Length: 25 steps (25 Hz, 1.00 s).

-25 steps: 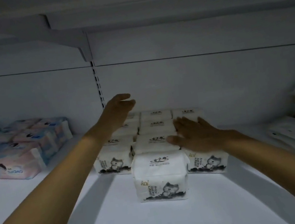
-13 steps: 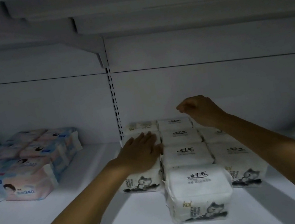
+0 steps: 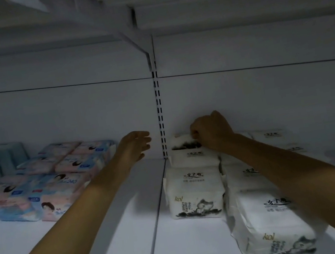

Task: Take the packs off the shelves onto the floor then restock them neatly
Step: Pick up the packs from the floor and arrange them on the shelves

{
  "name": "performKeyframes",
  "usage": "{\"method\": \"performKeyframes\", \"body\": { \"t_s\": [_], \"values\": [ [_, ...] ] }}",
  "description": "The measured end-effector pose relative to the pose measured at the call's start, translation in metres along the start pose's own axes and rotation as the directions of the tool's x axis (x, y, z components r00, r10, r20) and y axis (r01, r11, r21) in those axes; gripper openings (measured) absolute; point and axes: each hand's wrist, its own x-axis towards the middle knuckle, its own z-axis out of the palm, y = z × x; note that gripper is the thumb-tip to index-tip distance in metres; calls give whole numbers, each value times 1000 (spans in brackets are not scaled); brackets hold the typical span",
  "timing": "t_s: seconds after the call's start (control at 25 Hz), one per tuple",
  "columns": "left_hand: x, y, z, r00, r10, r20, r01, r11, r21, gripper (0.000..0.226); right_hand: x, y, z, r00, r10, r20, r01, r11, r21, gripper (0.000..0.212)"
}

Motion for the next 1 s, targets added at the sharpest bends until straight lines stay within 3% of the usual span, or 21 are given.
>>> {"method": "performKeyframes", "body": {
  "t_s": [0.12, 0.2, 0.28, 0.36, 0.48, 0.56, 0.68, 0.76, 0.84, 0.88, 0.96, 1.0],
  "values": [
    [10, 3, 3, 996, 66, -52, -68, 997, -40, 42, 8, 0, -21, 940, 55, -337, 30, 970, 241, 16],
    [19, 6, 12, 996, 85, -4, -85, 996, -22, 73, 16, 6, -47, 897, 192, -398, 12, 889, 458, 11],
    [22, 11, 23, 988, 120, 94, -116, 992, -44, 96, 18, 12, -72, 893, 323, -313, -56, 771, 635, 8],
    [22, 13, 32, 967, 183, 179, -171, 982, -83, 95, 14, 15, -87, 888, 403, -223, -124, 675, 728, 9],
    [24, 15, 42, 940, 251, 232, -220, 964, -150, 66, 4, 15, -96, 870, 492, -30, -256, 503, 825, 17],
    [22, 16, 44, 917, 312, 250, -269, 944, -190, 53, -3, 16, -101, 826, 534, 179, -393, 321, 862, 21],
    [16, 16, 51, 901, 379, 211, -310, 903, -299, 73, -9, 9, -95, 758, 527, 384, -457, 9, 890, 22],
    [7, 20, 67, 879, 453, 148, -414, 880, -234, 100, -6, -3, -86, 734, 529, 426, -425, -132, 895, 19],
    [5, 26, 84, 817, 576, 18, -574, 817, -61, 100, -2, -16, -85, 746, 503, 435, -408, -171, 897, 17],
    [7, 32, 87, 779, 623, -65, -624, 781, 16, 94, -1, -17, -88, 769, 475, 427, -413, -141, 900, 13],
    [19, 45, 80, 670, 730, -132, -672, 673, 310, 90, -2, -5, -100, 814, 447, 371, -420, 12, 908, 14],
    [27, 47, 71, 636, 769, -72, -644, 580, 499, 91, -7, 7, -106, 821, 460, 339, -418, 79, 905, 21]
  ]
}}
